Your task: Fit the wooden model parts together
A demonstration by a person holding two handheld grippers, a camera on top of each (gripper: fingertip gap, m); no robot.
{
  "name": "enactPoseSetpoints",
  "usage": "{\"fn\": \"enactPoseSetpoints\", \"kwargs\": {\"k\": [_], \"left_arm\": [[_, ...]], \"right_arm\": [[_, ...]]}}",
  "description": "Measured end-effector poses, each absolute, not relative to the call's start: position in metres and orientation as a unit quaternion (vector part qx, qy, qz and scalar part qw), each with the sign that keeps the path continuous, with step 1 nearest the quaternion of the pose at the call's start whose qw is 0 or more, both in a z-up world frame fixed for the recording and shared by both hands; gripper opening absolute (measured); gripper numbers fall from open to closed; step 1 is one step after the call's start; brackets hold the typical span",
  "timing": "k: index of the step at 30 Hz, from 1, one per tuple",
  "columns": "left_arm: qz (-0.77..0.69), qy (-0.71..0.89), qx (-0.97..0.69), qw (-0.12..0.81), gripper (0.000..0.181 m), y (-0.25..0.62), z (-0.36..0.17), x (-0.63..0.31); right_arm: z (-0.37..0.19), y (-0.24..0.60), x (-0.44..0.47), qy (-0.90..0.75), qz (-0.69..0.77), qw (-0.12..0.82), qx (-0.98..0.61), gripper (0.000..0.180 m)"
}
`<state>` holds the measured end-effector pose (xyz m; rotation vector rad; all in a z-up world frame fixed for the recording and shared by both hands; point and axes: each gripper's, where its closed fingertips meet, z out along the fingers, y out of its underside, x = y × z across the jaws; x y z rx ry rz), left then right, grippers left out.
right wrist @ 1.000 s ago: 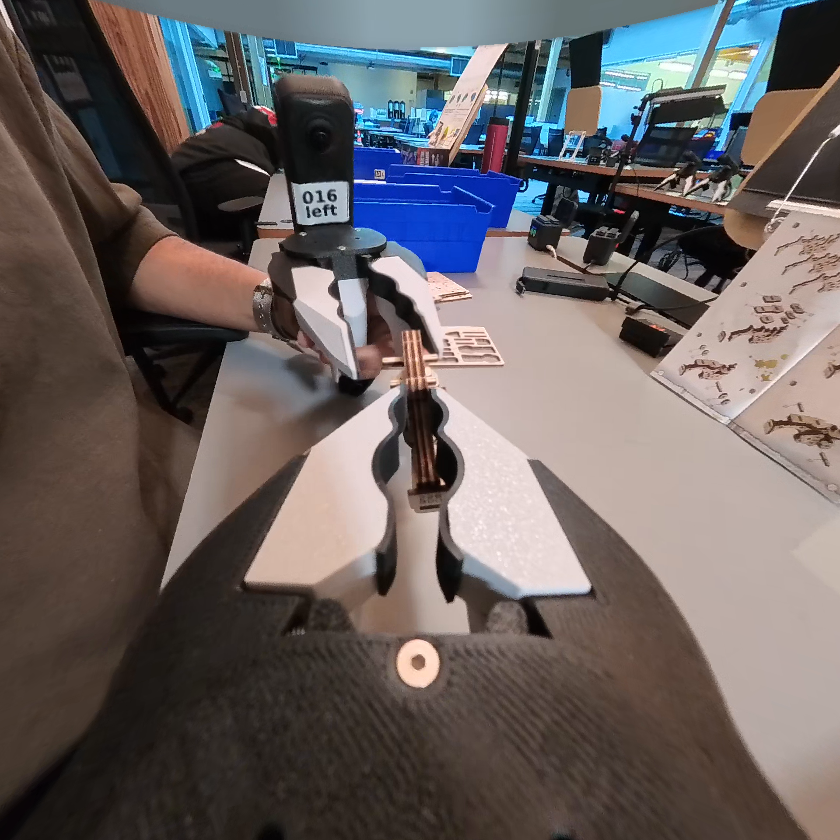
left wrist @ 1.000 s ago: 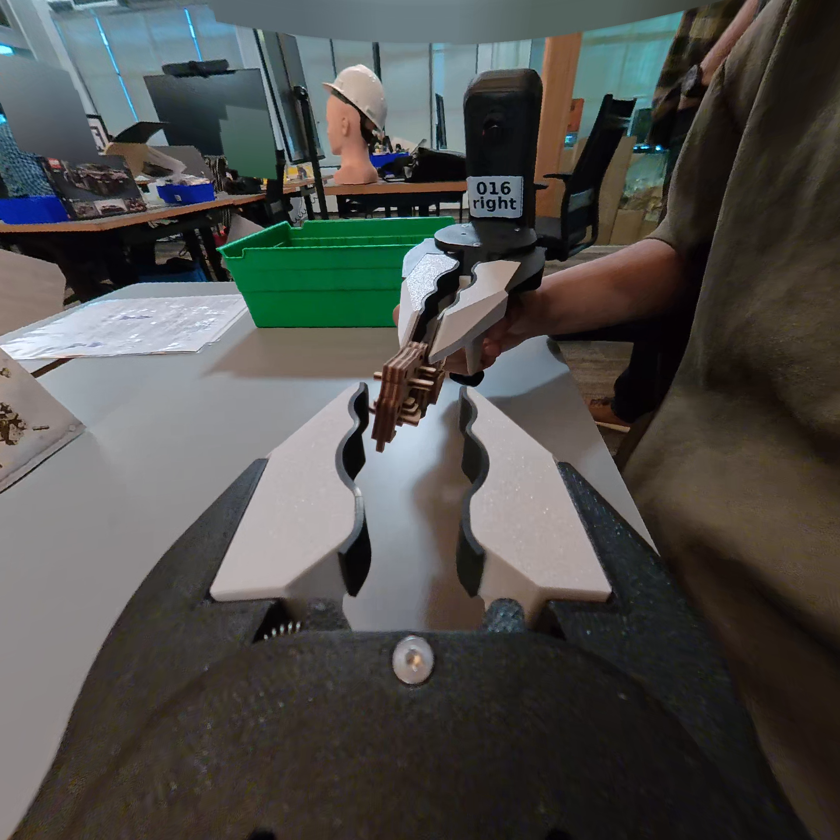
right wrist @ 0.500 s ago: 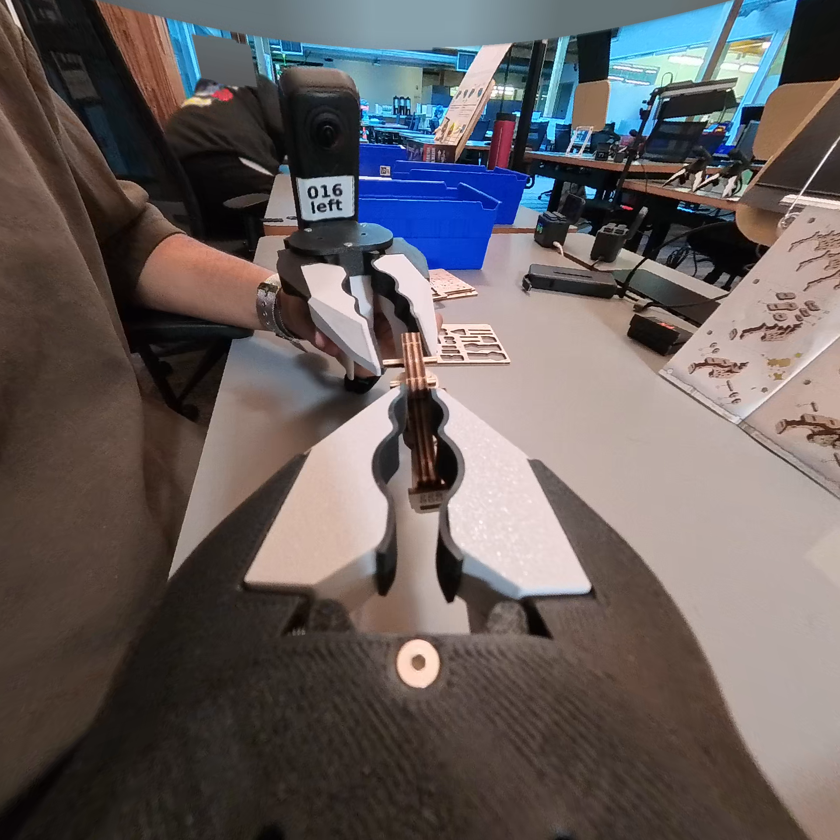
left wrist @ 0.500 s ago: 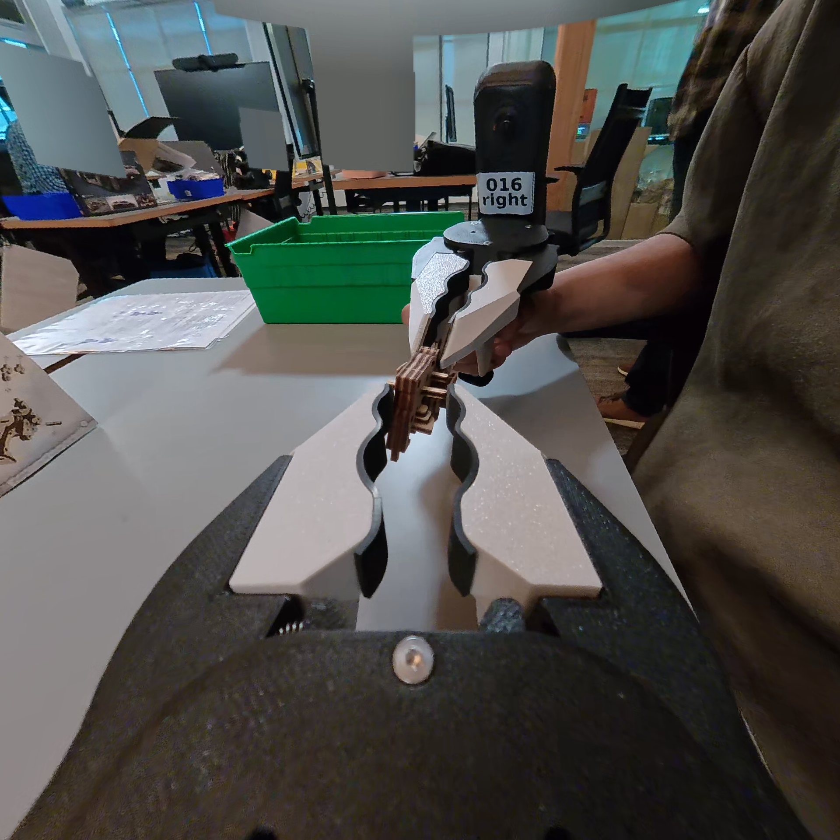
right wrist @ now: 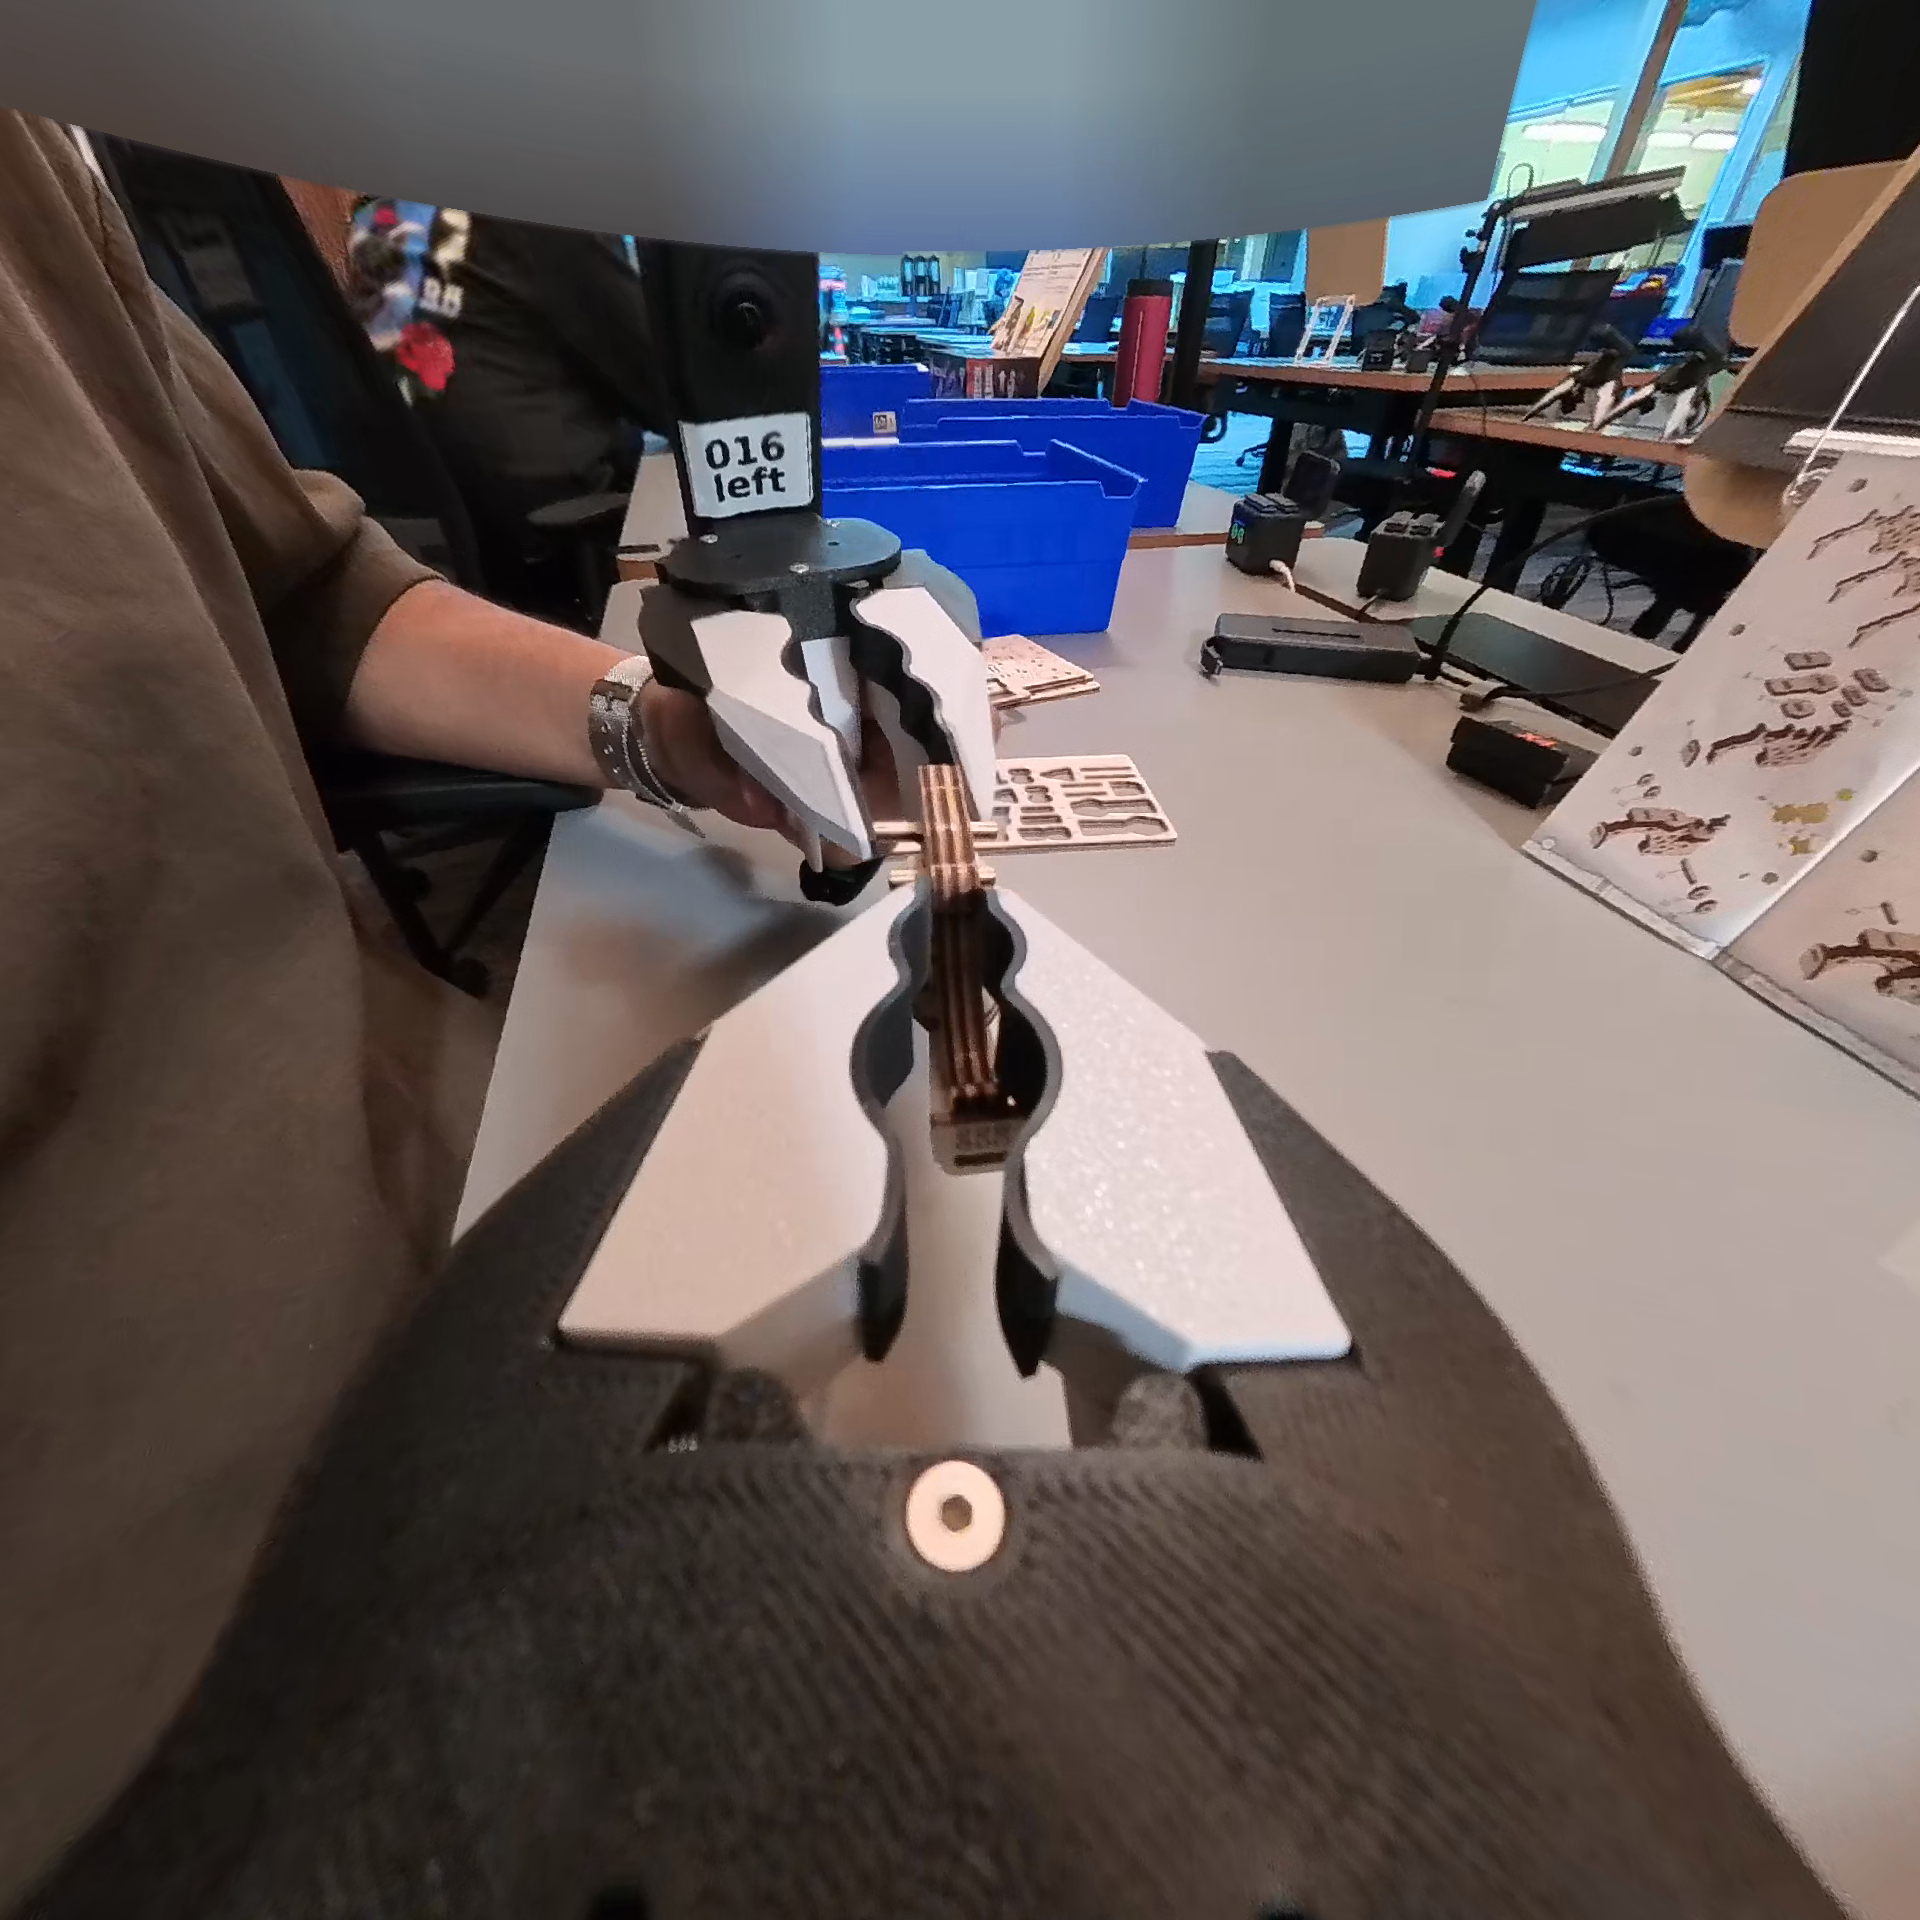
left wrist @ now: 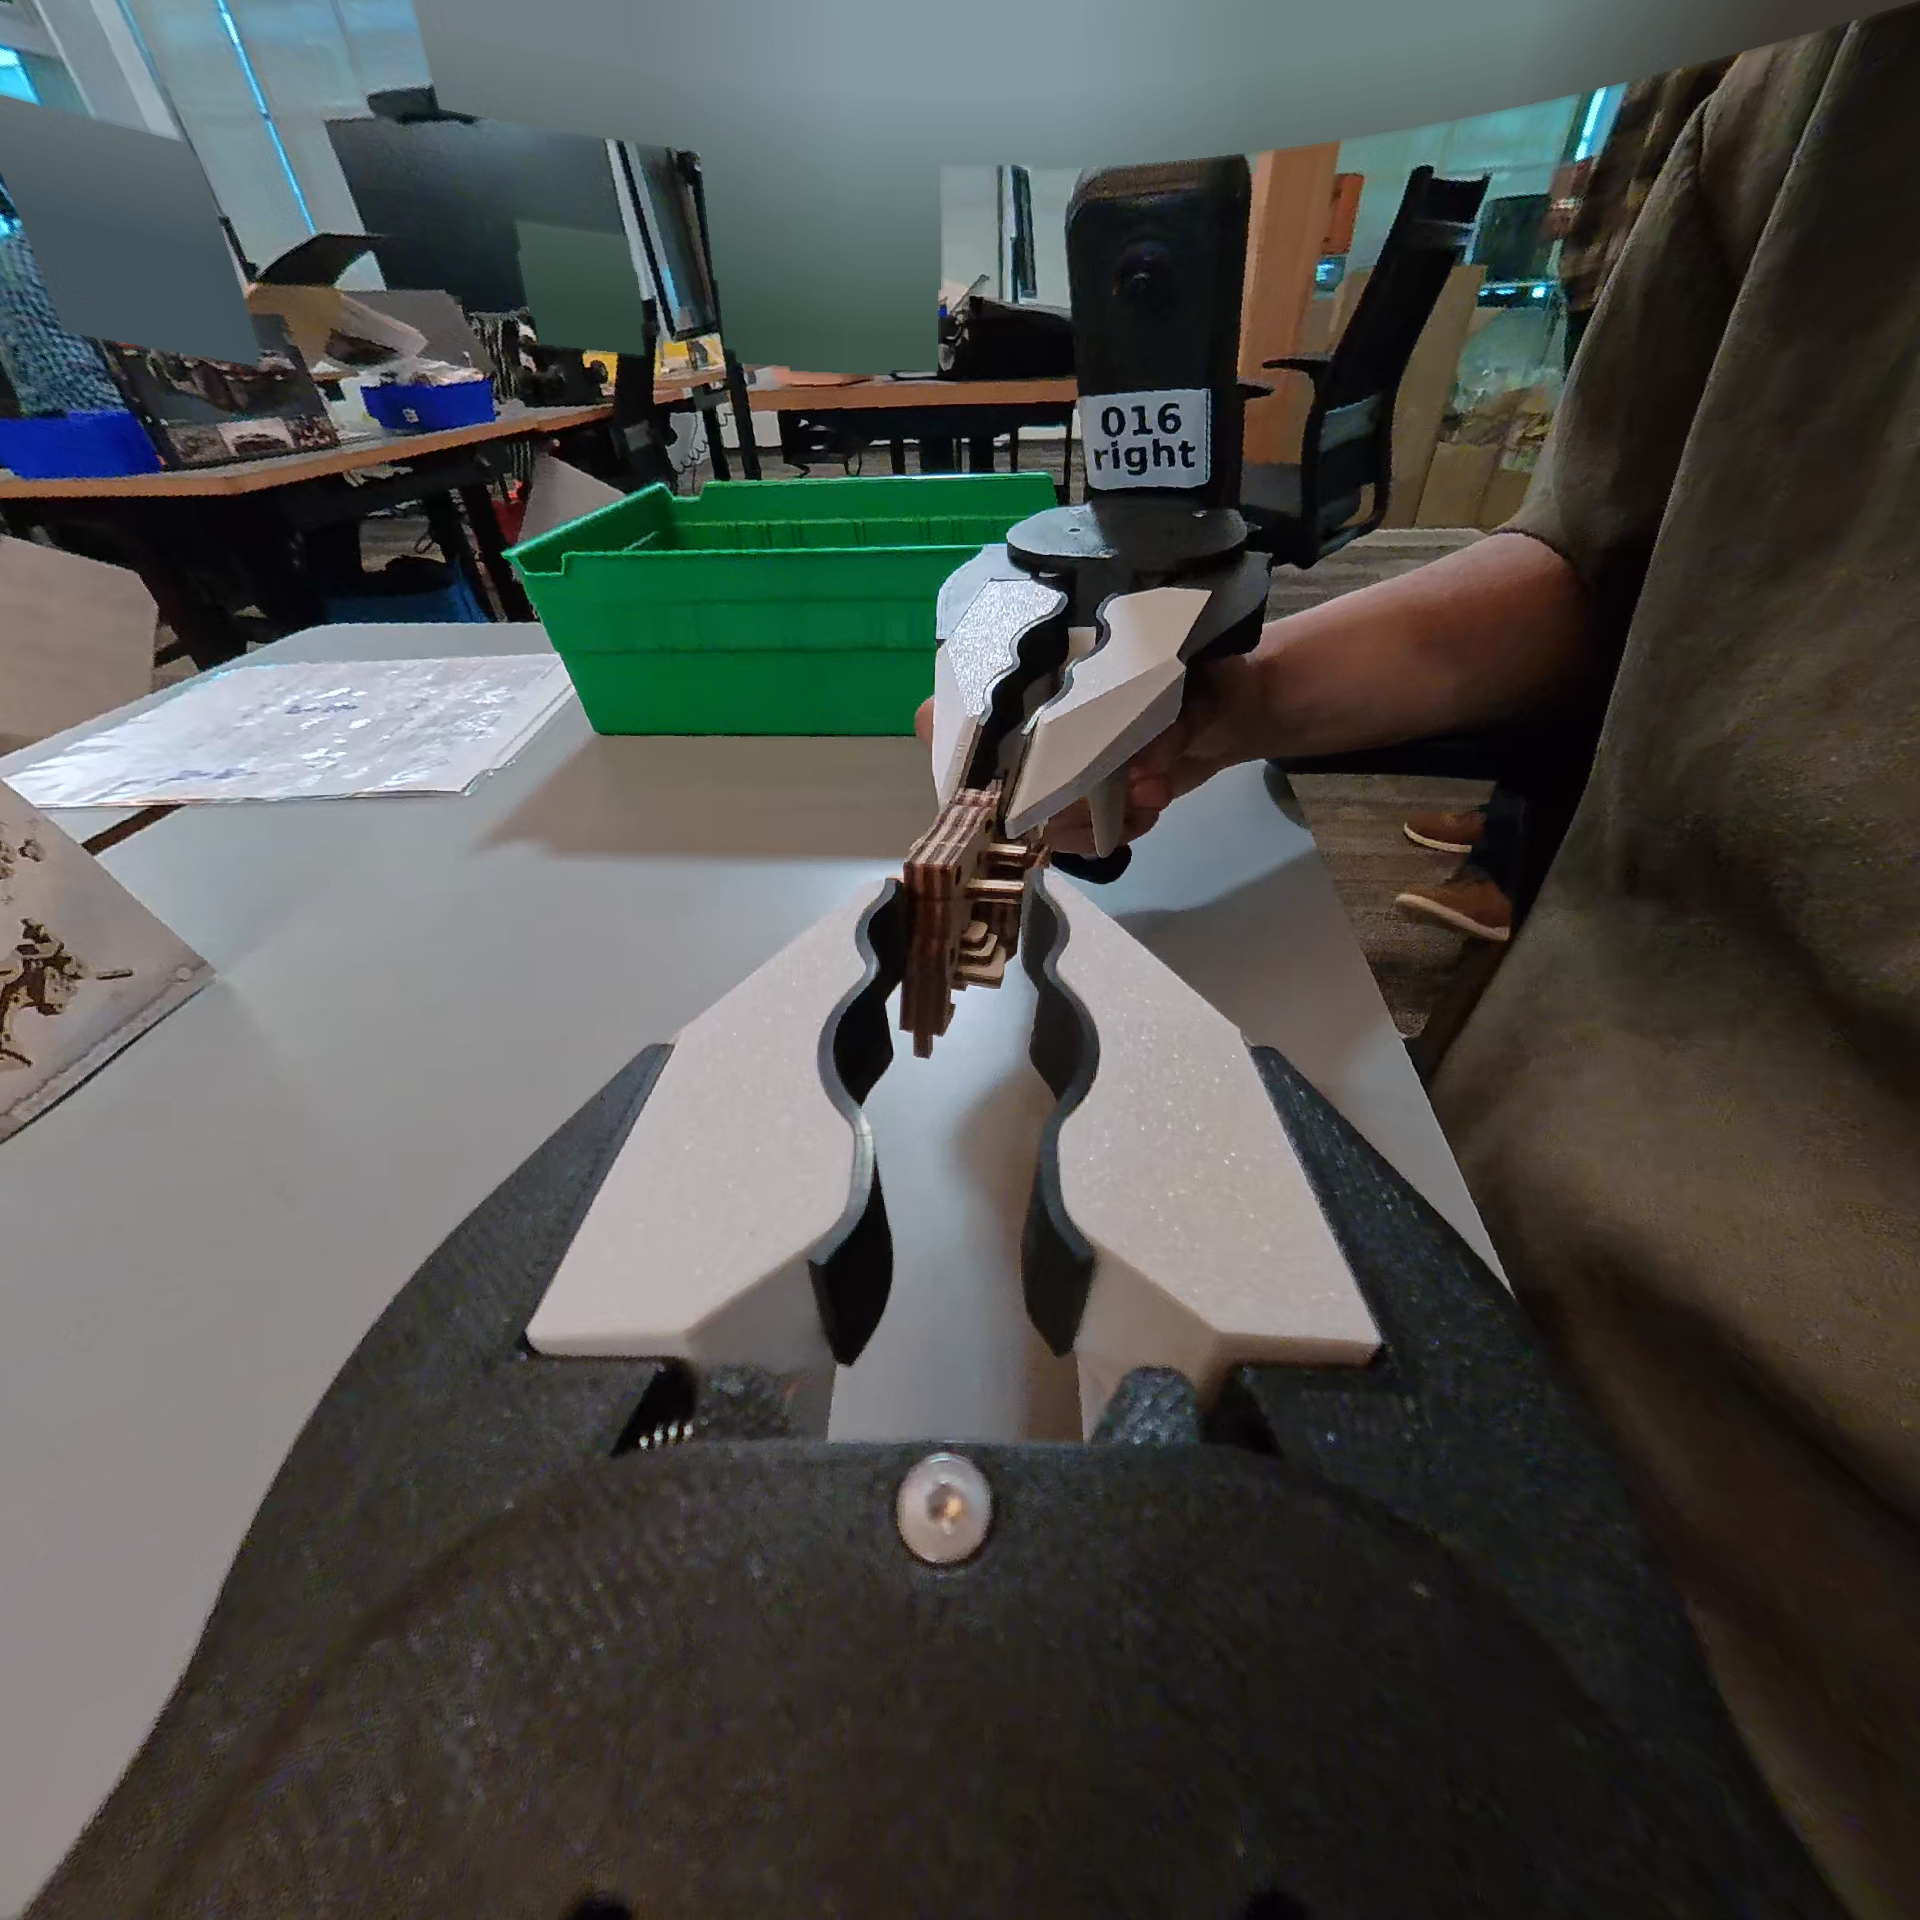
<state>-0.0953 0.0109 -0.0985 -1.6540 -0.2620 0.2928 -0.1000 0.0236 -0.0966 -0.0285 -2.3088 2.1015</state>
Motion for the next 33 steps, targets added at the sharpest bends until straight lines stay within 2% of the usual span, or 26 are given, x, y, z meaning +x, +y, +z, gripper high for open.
{"fn": "enactPoseSetpoints", "kwargs": {"k": [22,28,33], "left_arm": [[0.145,-0.101,-0.737,0.652,0.021,0.011,-0.109,-0.094],[0.088,-0.092,-0.737,0.664,0.036,0.013,-0.108,-0.083],[0.061,-0.097,-0.73,0.673,0.035,0.012,-0.106,-0.081]], "right_arm": [[-0.105,0.023,-0.102,-0.753,0.658,-0.005,-0.014,0.007],[-0.105,0.023,-0.1,-0.752,0.659,-0.02,-0.016,0.007],[-0.106,0.023,-0.098,-0.752,0.658,-0.031,-0.014,0.006]]}}
